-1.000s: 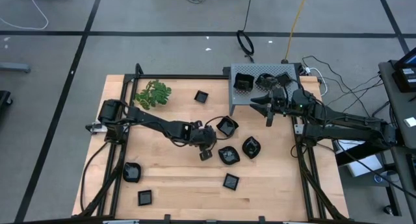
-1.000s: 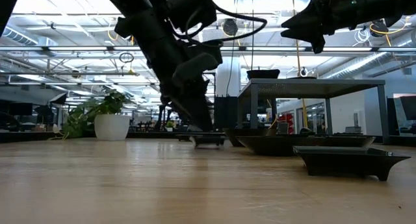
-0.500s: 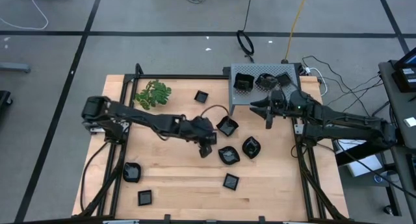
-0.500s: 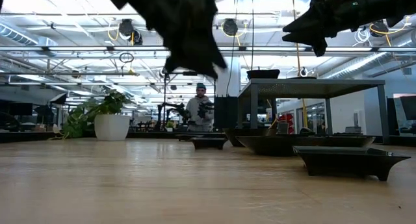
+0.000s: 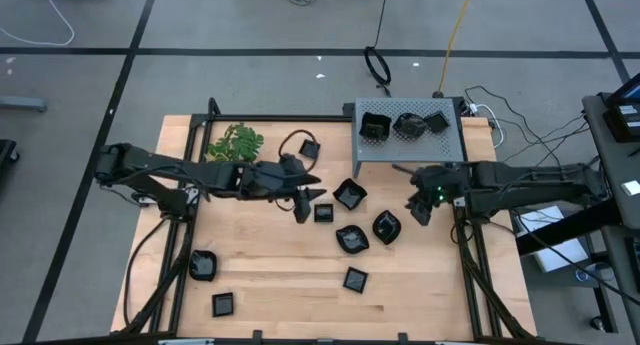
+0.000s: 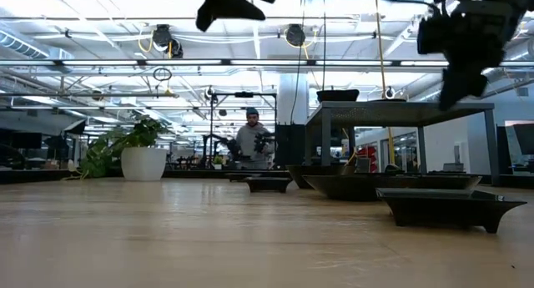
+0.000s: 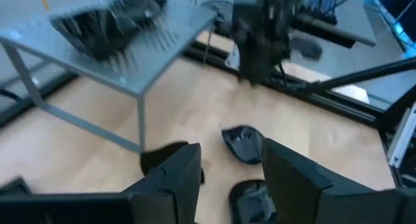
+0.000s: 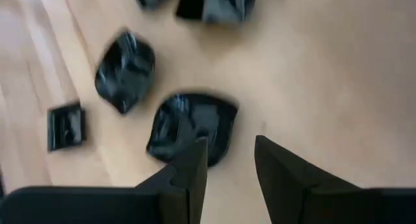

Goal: Pick & Place Mini shaped plates
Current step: Stack the leaf shaped plate on top of the leaf shaped plates on the shelf

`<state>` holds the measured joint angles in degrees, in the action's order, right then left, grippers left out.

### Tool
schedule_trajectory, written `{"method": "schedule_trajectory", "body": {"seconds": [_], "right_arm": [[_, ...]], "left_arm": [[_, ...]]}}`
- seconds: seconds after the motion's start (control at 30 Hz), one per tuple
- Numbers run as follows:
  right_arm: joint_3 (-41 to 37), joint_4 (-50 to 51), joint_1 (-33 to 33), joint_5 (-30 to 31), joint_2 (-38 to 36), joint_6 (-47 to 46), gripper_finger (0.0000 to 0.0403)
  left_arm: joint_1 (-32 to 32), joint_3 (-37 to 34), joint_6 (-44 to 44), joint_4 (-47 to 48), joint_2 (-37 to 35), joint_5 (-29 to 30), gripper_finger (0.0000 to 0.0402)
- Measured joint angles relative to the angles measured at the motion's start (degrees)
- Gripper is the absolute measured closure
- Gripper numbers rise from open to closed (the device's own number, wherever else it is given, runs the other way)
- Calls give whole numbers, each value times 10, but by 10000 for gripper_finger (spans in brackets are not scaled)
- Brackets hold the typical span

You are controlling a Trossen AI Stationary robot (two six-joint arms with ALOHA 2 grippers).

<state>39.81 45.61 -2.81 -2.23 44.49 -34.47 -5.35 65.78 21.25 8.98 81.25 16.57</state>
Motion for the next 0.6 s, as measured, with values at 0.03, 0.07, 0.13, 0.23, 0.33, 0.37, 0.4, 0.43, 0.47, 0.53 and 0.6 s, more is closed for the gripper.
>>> {"method": "schedule_trajectory", "body": {"seconds": [0.03,0.07,0.13,0.23,0.33,0.37,0.4,0.43,0.47,0.53,0.6], "right_arm": [[-5,5,6,-8,8,-21,287],[-12,3,11,-9,15,-39,287],[-29,-11,18,-8,30,-67,287],[-57,-45,22,-8,55,-99,287],[-88,-94,22,-13,75,-131,283],[-97,-114,22,-20,80,-141,280],[-106,-133,22,-24,85,-149,276],[-115,-152,22,-25,89,-156,271],[-123,-171,22,-26,93,-160,265],[-139,-210,22,-23,98,-158,252],[-158,-242,22,-22,103,-154,239]], "left_arm": [[1,0,-7,0,-3,3,238],[3,0,-14,1,-6,5,238],[7,0,-27,2,-8,9,238],[13,0,-36,-1,-9,18,238],[22,0,-36,1,-8,18,238],[25,0,-36,1,-8,18,238],[28,0,-36,1,-8,18,238],[31,0,-36,2,-8,18,238],[33,0,-36,2,-8,18,238],[36,0,-36,3,-8,18,238],[39,0,-36,3,-8,19,238]]}}
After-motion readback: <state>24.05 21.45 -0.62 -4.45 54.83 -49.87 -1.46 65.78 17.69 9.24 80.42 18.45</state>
